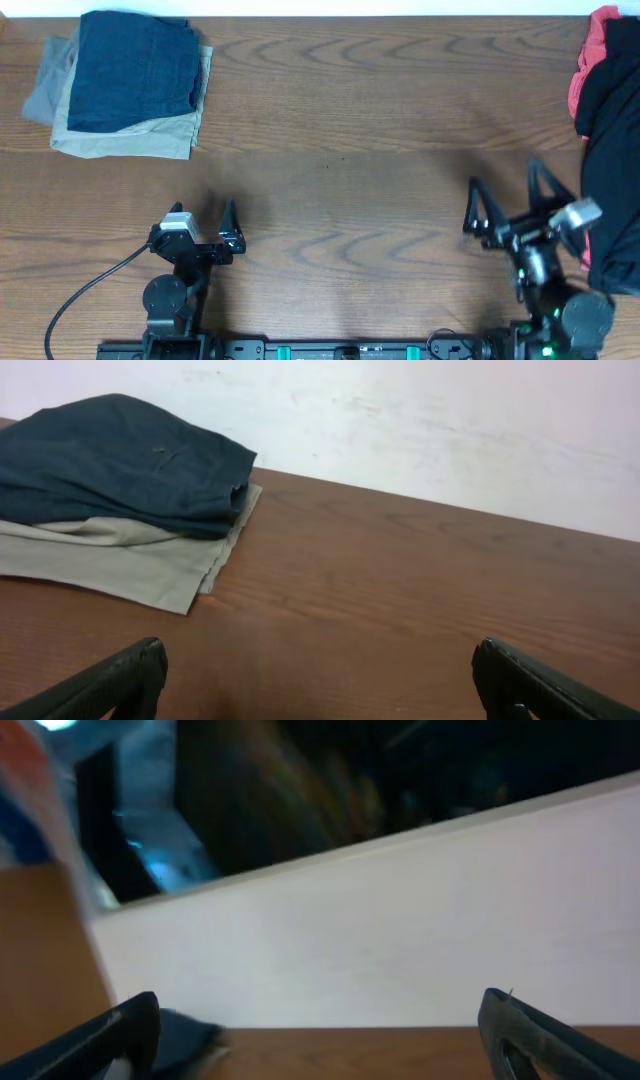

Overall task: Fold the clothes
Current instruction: 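Reach the right gripper to the black polo at the right edge and grasp it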

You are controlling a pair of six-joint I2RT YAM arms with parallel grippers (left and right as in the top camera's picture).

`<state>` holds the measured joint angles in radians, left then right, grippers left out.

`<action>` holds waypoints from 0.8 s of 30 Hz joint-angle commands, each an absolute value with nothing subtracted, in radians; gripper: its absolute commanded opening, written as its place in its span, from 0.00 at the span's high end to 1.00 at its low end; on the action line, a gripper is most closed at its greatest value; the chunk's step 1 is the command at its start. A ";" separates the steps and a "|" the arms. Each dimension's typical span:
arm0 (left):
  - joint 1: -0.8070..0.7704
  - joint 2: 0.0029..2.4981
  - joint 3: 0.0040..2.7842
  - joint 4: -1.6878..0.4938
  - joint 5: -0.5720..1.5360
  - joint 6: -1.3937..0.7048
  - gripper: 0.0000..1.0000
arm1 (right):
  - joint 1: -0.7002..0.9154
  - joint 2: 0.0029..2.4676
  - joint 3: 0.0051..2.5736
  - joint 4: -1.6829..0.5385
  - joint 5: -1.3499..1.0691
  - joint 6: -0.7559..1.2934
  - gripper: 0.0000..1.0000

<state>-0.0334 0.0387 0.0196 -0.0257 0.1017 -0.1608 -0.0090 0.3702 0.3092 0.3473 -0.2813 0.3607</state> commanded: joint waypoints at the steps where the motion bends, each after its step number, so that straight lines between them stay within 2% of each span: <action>1: -0.030 0.041 0.004 -0.061 0.126 -0.168 0.02 | -0.020 0.524 0.440 0.283 -0.128 0.206 0.01; 9: -0.030 0.041 0.004 -0.061 0.126 -0.168 0.02 | -0.028 1.029 0.892 -0.063 0.153 0.006 0.01; 12: -0.030 0.041 0.004 -0.061 0.126 -0.168 0.02 | -0.072 1.262 1.111 -0.219 0.243 -0.070 0.01; 18: -0.030 0.041 0.004 -0.061 0.126 -0.168 0.02 | -0.189 1.650 1.503 -0.529 0.281 -0.084 0.01; 21: -0.030 0.041 0.004 -0.061 0.126 -0.168 0.02 | -0.224 1.740 1.581 -0.559 0.305 -0.084 0.01; 24: -0.030 0.041 0.004 -0.061 0.126 -0.168 0.02 | -0.272 1.798 1.587 -0.498 0.310 -0.084 0.01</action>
<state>-0.0334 0.0406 0.0196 -0.0261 0.1020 -0.1608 -0.2314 1.7748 1.5448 -0.5198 0.2665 -0.0635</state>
